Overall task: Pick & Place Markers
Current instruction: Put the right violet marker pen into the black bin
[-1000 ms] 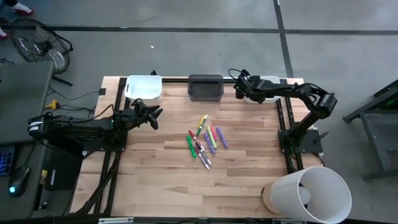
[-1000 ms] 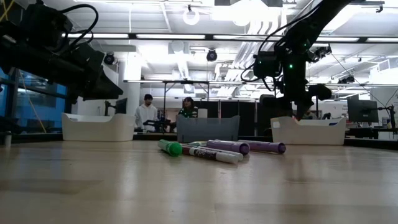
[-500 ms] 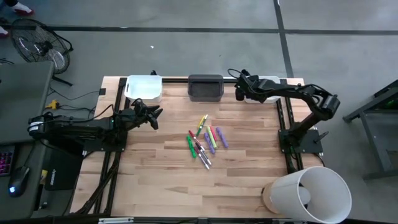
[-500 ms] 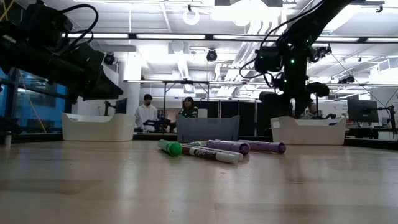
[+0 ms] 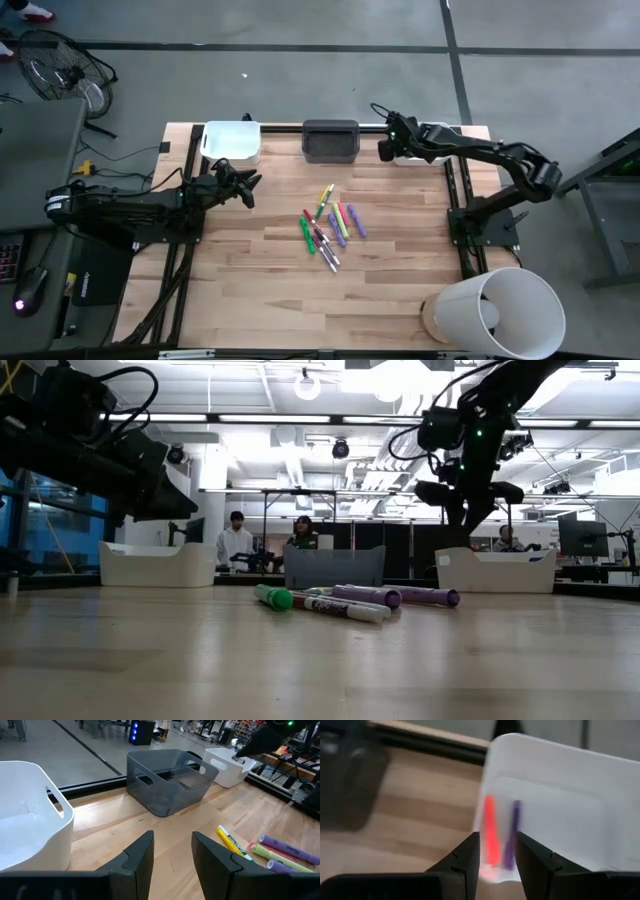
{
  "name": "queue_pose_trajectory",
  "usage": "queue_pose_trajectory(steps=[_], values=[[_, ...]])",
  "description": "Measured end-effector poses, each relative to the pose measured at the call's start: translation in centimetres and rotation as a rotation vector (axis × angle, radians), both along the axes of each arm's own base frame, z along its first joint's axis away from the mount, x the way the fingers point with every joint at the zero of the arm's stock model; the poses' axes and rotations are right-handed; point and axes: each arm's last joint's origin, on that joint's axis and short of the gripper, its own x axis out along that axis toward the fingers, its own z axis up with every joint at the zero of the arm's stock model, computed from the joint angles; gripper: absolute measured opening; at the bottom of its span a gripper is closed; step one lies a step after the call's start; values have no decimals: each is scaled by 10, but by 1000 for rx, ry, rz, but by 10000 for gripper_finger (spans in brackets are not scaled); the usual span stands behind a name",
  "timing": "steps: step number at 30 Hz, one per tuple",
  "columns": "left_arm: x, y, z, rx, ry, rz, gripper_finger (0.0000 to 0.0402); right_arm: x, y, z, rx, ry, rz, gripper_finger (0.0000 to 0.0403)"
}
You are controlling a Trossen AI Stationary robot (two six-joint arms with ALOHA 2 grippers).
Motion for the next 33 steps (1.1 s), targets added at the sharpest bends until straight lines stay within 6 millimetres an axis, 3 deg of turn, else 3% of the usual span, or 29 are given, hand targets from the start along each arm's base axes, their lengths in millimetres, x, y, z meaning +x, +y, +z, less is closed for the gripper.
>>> queue_pose_trajectory(steps=[8,17,33], values=[[0,0,0,0,0,0,131,18,17,1,121,-131,201,108],[0,0,0,0,0,0,131,38,49,1,203,-185,367,108],[0,0,0,0,0,0,131,70,142,-7,284,-211,553,108]])
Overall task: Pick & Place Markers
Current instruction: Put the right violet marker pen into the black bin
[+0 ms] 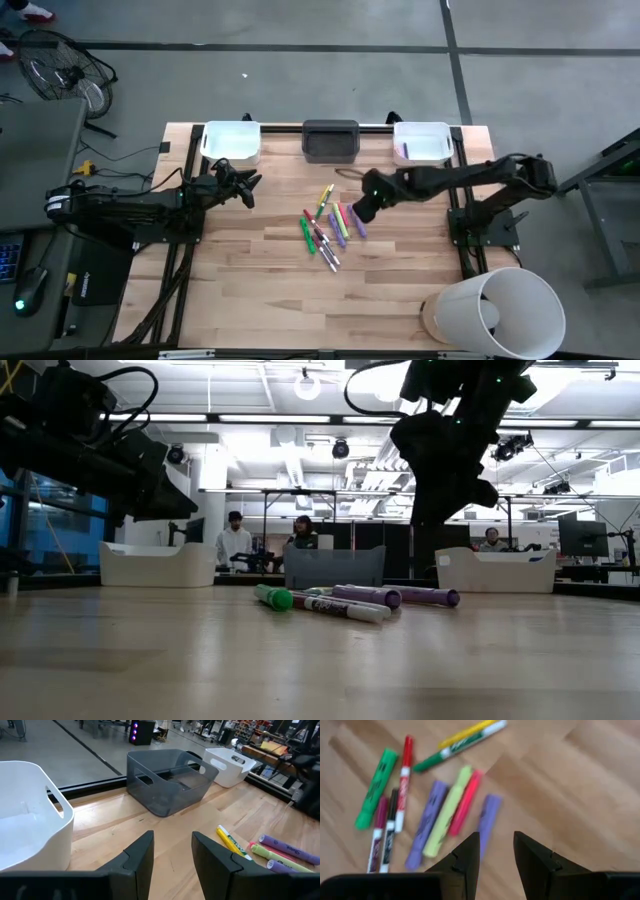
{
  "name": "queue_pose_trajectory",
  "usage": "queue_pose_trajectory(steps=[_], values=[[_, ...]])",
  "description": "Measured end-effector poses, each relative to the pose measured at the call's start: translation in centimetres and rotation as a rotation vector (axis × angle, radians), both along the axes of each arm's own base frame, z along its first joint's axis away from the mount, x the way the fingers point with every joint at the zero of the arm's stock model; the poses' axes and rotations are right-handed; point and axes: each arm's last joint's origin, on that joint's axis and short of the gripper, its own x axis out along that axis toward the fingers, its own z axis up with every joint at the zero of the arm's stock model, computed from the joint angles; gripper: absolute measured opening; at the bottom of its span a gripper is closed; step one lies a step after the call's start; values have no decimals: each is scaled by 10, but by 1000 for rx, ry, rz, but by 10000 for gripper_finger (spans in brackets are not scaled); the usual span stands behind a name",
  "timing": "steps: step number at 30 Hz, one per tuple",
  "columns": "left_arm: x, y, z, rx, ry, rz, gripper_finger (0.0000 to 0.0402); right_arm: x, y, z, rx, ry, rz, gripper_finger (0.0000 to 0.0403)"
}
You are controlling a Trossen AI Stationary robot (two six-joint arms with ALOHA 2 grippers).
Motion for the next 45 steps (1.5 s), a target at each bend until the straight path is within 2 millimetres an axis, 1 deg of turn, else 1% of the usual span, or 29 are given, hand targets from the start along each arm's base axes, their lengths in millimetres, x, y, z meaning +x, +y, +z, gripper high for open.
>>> queue_pose_trajectory(steps=[4,7,13,16,19,23,30,37,45], values=[[0,0,0,0,0,0,131,10,15,-12,-16,3,20,108],[0,0,0,0,0,0,131,16,19,-21,-24,20,35,116],[0,0,0,0,0,0,131,21,19,-34,-25,47,30,161],[0,0,0,0,0,0,131,22,19,-35,-12,47,37,185],[0,0,0,0,0,0,131,22,19,-35,12,41,7,197],[0,0,0,0,0,0,131,23,20,-37,29,47,-20,200],[0,0,0,0,1,0,131,23,21,-43,1,69,-54,199],[0,0,0,0,1,0,131,27,29,-59,16,119,-33,199],[0,0,0,0,1,0,131,29,31,-72,28,159,-46,199]])
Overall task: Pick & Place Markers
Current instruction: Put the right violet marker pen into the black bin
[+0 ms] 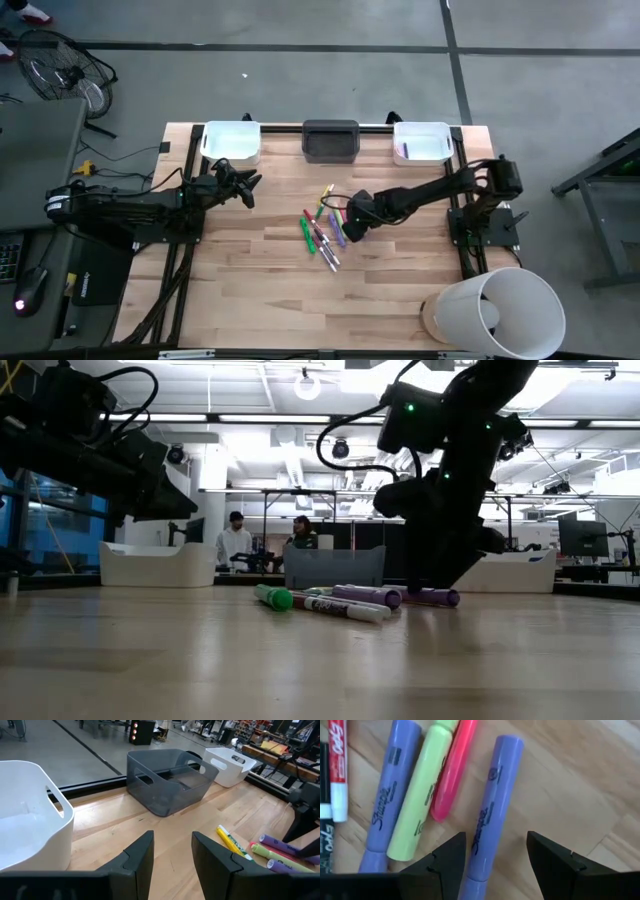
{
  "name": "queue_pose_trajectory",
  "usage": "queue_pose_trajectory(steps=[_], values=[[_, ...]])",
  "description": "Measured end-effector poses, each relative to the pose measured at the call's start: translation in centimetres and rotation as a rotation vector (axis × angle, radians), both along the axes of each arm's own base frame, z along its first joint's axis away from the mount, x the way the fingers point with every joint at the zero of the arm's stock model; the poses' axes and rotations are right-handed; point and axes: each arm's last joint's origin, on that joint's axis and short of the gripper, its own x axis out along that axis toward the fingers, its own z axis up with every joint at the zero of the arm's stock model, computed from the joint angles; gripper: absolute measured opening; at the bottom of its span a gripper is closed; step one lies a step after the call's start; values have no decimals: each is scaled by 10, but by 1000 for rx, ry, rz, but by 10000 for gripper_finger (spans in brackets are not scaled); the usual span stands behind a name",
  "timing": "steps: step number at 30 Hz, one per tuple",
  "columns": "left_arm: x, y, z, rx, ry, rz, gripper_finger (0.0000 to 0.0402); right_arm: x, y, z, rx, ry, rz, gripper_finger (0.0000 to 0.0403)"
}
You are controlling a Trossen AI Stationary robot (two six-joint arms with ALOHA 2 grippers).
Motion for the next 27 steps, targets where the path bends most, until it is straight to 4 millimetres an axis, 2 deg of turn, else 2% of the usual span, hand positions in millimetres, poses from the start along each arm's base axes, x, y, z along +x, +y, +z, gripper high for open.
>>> queue_pose_trajectory(steps=[7,19,27], values=[[0,0,0,0,0,0,131,2,2,-11,-31,47,56,199],[0,0,0,0,0,0,131,0,16,-13,-263,118,351,199],[0,0,0,0,0,0,131,-4,16,-15,-260,178,425,199]])
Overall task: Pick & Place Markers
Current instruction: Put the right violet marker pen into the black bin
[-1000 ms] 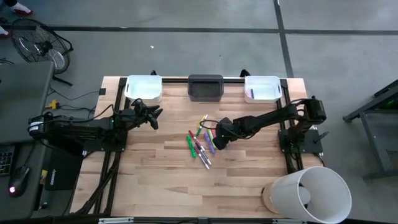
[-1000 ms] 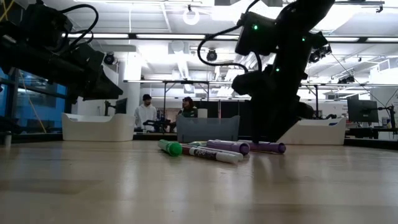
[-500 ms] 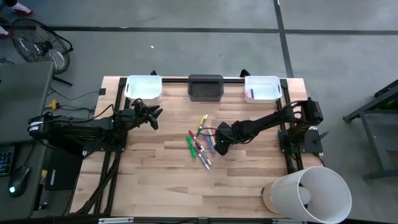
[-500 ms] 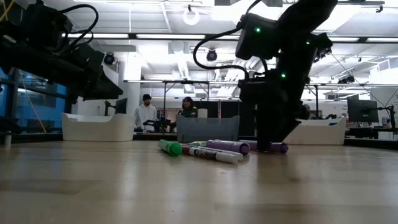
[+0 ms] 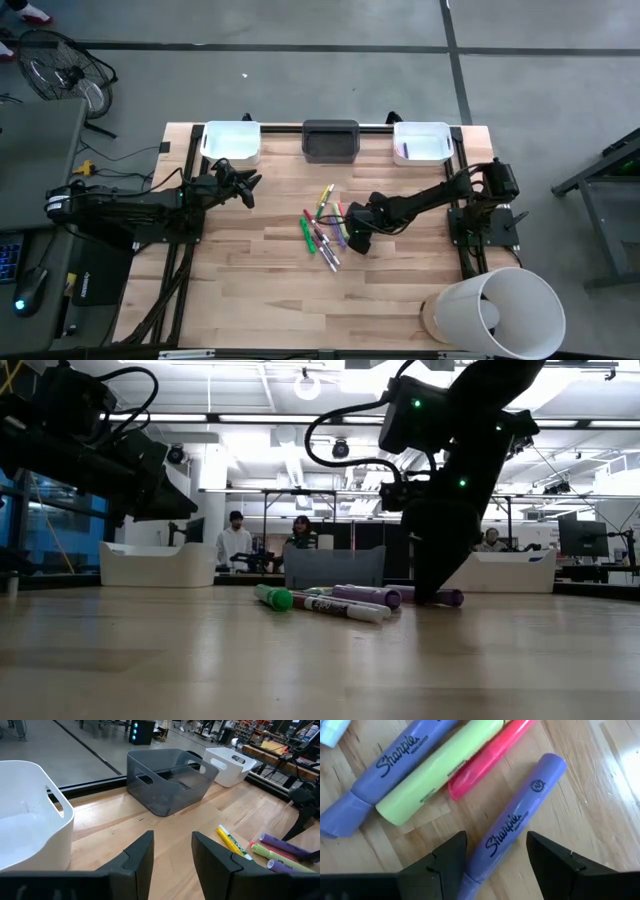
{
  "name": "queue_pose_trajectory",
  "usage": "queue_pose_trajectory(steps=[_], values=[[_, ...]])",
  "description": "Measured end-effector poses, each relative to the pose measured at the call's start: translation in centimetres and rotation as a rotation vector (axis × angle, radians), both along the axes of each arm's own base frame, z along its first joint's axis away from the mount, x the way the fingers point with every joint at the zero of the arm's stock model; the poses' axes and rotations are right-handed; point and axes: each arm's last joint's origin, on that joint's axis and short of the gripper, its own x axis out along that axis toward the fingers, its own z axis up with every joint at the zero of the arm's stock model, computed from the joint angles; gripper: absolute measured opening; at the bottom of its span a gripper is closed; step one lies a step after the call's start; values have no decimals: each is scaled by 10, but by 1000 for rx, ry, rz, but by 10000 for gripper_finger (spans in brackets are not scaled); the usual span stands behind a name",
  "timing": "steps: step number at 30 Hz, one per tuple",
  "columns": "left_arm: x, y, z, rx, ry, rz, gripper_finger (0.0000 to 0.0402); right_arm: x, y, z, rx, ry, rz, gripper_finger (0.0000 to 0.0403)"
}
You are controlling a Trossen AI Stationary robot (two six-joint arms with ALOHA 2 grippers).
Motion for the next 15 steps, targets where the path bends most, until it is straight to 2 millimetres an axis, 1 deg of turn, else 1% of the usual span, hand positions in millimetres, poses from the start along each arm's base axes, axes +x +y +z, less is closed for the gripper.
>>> queue_pose_trajectory(steps=[6,15], values=[[0,0,0,0,1,0,131,-5,0,-1,14,57,0,199],[0,0,0,0,0,0,131,-10,2,-2,103,97,-35,199]])
